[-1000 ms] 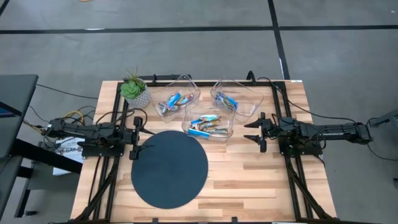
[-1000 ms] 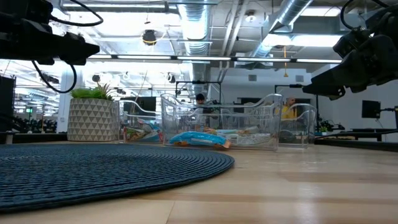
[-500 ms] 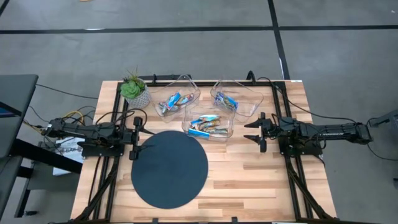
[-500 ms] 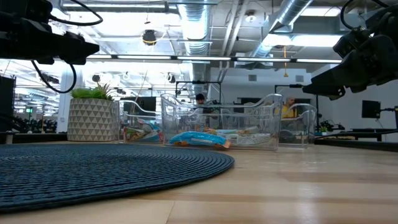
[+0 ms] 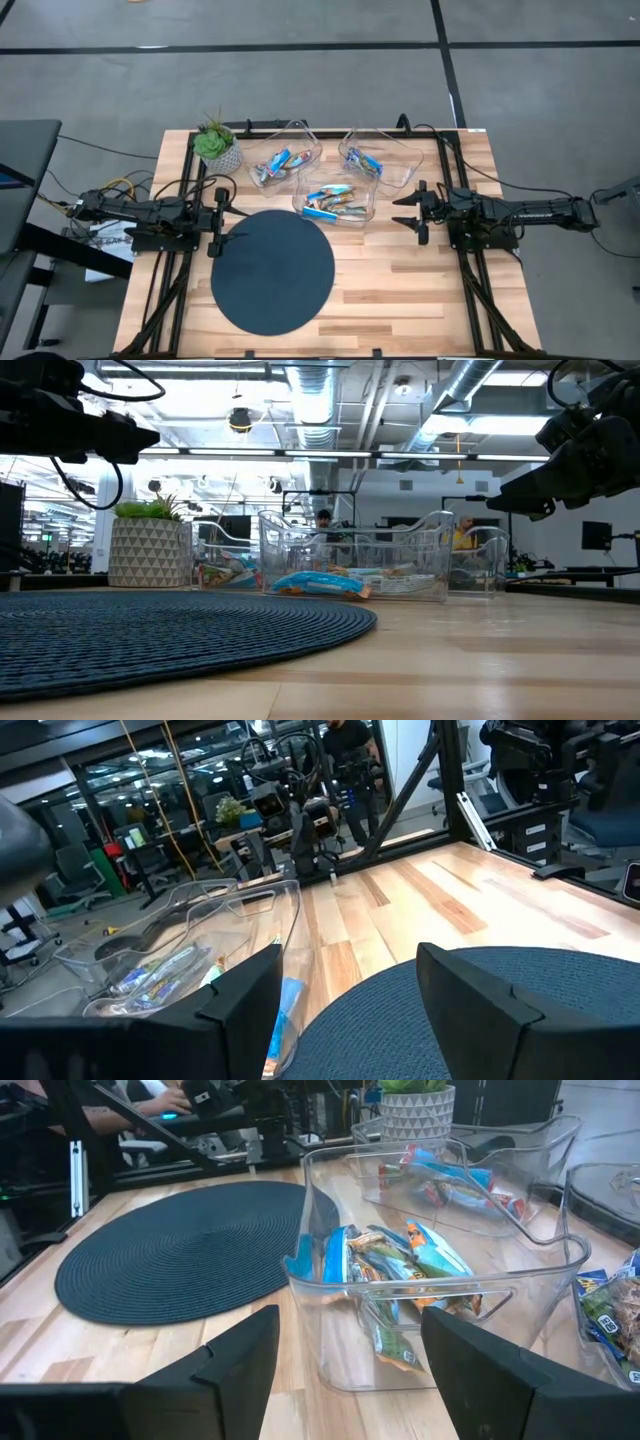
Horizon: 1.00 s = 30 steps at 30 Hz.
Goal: Pick and place Granola Bars by type
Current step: Return to Home Position
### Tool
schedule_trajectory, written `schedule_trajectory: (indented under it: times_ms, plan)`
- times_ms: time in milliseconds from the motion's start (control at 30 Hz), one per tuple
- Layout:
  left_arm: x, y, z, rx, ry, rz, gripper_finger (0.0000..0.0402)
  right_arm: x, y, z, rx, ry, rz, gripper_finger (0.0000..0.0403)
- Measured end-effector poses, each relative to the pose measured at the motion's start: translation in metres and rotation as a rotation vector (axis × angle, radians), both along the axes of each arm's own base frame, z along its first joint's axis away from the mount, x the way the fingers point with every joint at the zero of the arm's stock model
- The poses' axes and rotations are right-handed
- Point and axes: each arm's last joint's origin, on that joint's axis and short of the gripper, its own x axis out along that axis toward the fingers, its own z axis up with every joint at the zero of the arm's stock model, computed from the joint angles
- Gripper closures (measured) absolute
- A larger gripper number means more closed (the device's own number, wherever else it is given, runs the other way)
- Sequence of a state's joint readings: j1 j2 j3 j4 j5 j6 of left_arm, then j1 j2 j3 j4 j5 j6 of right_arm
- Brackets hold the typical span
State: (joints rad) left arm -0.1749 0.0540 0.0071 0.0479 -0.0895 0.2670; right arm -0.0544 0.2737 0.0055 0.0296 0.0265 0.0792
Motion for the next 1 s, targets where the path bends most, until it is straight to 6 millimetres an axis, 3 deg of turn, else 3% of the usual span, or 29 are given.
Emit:
schedule_trajectory:
  times_ms: [1000]
  plan:
    - [0.0000, 0.0000, -0.0002, 0.005, 0.000, 0.000, 0.0178, 0.0000, 0.0000, -0.0001, 0.000, 0.000, 0.000, 0.0163]
